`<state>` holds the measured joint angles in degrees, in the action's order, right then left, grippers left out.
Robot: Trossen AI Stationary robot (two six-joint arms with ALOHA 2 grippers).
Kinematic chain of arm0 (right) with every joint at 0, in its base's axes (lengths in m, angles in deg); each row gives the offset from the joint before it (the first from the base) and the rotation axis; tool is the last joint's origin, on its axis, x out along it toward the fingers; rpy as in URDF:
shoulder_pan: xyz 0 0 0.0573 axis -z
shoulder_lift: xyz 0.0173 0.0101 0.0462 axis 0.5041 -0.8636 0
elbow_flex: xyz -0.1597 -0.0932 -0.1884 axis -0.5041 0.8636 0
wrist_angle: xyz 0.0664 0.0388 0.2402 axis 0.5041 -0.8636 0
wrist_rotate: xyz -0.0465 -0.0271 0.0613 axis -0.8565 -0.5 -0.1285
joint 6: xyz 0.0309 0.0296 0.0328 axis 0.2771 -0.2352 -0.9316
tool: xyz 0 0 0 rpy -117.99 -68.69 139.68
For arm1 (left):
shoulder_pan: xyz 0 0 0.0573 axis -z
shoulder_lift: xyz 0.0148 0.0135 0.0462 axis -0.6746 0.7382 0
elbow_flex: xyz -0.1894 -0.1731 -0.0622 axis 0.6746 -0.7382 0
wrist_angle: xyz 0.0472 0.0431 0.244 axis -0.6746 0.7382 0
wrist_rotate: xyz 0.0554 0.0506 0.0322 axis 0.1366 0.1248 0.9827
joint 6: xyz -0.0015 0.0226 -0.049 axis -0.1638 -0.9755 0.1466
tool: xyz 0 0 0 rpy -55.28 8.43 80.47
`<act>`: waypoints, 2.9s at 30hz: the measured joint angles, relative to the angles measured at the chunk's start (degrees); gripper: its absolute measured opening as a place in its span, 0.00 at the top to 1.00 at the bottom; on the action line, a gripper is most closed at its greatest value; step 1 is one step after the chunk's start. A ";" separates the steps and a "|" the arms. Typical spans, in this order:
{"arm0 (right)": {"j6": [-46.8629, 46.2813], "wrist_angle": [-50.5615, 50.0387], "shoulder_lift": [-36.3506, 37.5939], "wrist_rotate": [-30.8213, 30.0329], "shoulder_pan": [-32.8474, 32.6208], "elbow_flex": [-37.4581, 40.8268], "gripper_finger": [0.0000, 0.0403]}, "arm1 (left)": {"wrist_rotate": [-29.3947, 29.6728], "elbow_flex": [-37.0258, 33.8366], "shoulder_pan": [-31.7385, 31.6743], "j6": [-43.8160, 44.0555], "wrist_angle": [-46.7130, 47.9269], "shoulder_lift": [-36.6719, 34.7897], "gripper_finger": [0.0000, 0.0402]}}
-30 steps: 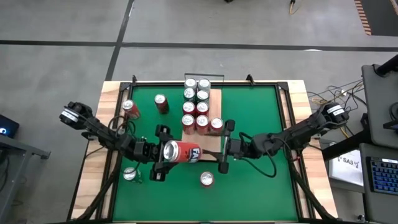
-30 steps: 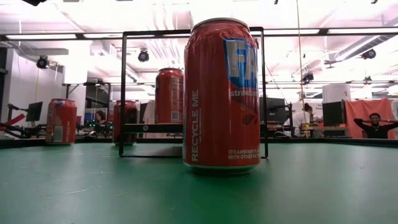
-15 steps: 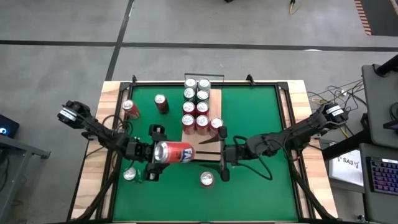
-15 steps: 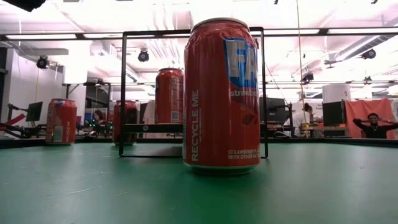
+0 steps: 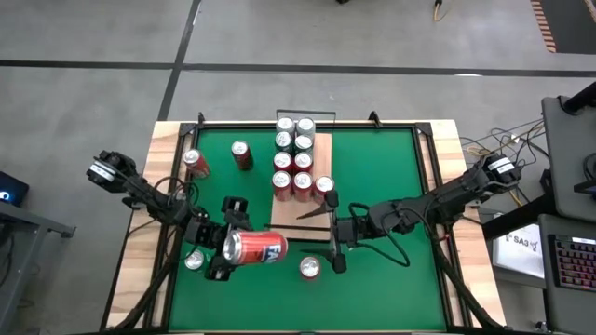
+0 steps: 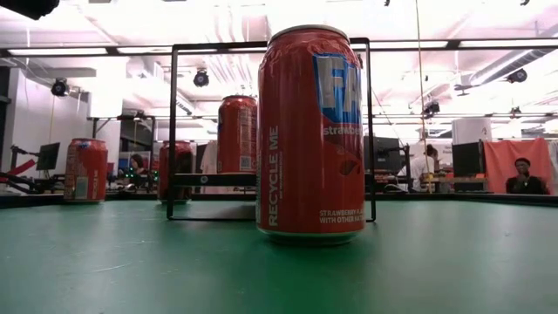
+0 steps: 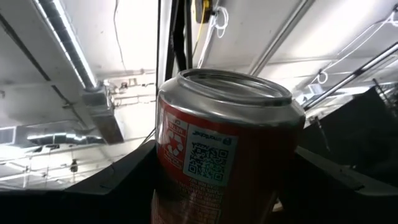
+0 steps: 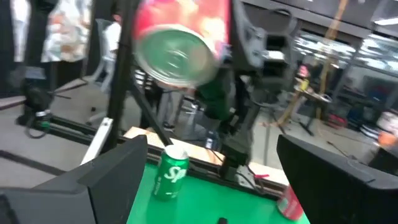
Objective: Place canned beverage on shelf
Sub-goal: Put the orange soda can on the shelf and aligned with the other orange soda can
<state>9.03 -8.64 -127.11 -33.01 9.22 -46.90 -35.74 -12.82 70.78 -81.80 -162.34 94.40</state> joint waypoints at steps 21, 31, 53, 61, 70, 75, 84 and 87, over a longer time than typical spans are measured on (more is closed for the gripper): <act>17.55 29.34 -12.00 2.37 0.07 -0.65 0.18 | 0.61 -0.05 -0.04 -0.54 0.10 0.00 0.30; 19.32 29.40 -17.36 2.48 0.09 -7.79 0.13 | 2.12 -0.05 -0.02 -0.54 0.16 0.00 0.30; 19.68 24.15 -17.90 4.14 1.07 -12.48 0.28 | 2.17 -0.07 -0.11 -0.98 0.10 0.02 0.30; 17.90 22.80 -17.88 3.92 1.09 -12.55 0.29 | 4.62 -0.07 -0.06 1.17 1.31 -0.01 0.11; 14.75 12.51 -14.02 2.88 1.08 -12.55 0.29 | 6.05 -0.07 -0.13 -0.67 3.48 -0.57 0.04; 11.33 2.67 -9.16 2.31 1.08 -12.59 0.29 | 12.85 -0.07 -0.11 -5.61 10.21 -2.82 0.05; 6.58 -19.59 -1.61 -3.75 1.07 -17.74 0.29 | 22.66 -0.07 -0.13 -8.73 22.89 -7.66 0.05; 5.20 -26.17 -0.91 -5.82 1.16 -20.50 0.29 | 25.30 -0.07 -0.13 -9.22 25.60 -8.90 0.05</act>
<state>14.24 -34.82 -128.01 -38.83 10.37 -67.40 -10.44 -12.90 70.65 -91.02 -136.74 85.49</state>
